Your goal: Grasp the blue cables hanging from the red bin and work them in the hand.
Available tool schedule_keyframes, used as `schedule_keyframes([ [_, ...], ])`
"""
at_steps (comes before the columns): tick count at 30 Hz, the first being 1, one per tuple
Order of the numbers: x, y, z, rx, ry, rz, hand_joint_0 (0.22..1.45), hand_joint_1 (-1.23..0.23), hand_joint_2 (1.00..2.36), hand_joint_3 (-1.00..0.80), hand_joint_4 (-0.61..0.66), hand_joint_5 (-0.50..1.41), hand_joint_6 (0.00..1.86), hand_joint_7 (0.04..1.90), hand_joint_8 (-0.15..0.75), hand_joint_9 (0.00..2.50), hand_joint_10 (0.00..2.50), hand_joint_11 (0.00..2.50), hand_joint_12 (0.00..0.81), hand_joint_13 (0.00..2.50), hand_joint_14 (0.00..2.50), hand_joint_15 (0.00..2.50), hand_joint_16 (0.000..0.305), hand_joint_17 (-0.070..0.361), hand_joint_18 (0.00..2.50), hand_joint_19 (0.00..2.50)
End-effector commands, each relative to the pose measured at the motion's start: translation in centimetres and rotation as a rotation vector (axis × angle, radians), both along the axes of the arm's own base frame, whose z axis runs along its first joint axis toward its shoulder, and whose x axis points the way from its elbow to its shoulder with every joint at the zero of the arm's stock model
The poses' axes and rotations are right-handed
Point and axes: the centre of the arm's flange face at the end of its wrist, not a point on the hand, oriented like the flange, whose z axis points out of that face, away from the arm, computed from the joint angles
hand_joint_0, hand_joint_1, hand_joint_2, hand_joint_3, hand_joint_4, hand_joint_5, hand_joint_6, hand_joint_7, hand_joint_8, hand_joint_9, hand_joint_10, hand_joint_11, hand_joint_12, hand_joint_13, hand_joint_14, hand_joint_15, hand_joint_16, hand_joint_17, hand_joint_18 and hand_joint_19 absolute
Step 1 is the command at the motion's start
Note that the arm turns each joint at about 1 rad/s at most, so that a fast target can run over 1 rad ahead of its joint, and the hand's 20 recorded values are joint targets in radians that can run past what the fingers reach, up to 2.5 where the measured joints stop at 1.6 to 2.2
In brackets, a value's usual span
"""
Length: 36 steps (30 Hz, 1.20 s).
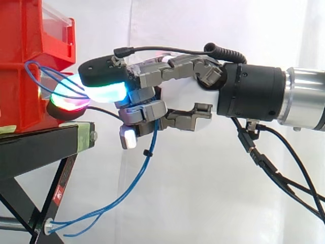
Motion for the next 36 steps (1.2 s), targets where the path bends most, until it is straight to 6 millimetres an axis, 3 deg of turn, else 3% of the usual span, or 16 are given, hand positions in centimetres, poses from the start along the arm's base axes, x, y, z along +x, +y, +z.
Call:
schedule_keyframes([
  [1,0.00,-0.07,-0.08,0.000,0.001,0.000,1.07,-0.73,1.02,0.11,0.24,0.14,0.00,1.24,0.391,0.15,2.50,1.91,0.437,0.47,2.50,1.53,0.045,0.102,0.89,1.15],
  [5,-0.03,-0.14,0.02,-0.001,0.000,0.002,1.06,-0.74,1.02,-0.04,0.25,0.13,0.00,1.24,0.392,0.13,2.50,1.91,0.434,0.45,2.50,1.52,0.045,0.101,0.91,1.23],
  [12,-0.03,-0.13,0.02,-0.001,0.000,0.003,1.05,-0.74,1.02,-0.15,0.25,0.13,0.00,1.24,0.391,0.13,2.50,1.85,0.426,0.45,2.50,1.47,0.044,0.099,0.94,1.25],
  [18,-0.01,-0.03,-0.08,-0.001,0.001,0.005,0.97,-0.70,1.02,-0.39,0.26,0.15,0.00,1.23,0.387,0.19,2.50,1.85,0.430,0.52,2.50,1.47,0.044,0.100,1.05,1.35],
  [20,-0.03,-0.14,0.02,-0.001,0.000,0.002,0.92,-0.69,1.02,-0.56,0.27,0.17,0.00,1.24,0.393,0.24,2.50,1.88,0.431,0.53,2.50,1.49,0.045,0.102,1.07,1.33],
  [30,-0.03,-0.04,0.00,-0.001,0.001,0.003,0.81,-0.66,1.00,-0.94,0.29,0.25,0.00,1.32,0.402,0.34,2.50,1.87,0.443,0.64,2.50,1.48,0.047,0.106,1.15,1.17],
  [36,-0.04,-0.14,-0.12,-0.001,0.004,0.002,0.86,-0.64,1.00,-0.96,0.29,0.32,0.31,1.21,0.389,0.53,2.50,1.87,0.429,0.78,2.50,1.49,0.045,0.102,1.30,1.22],
])
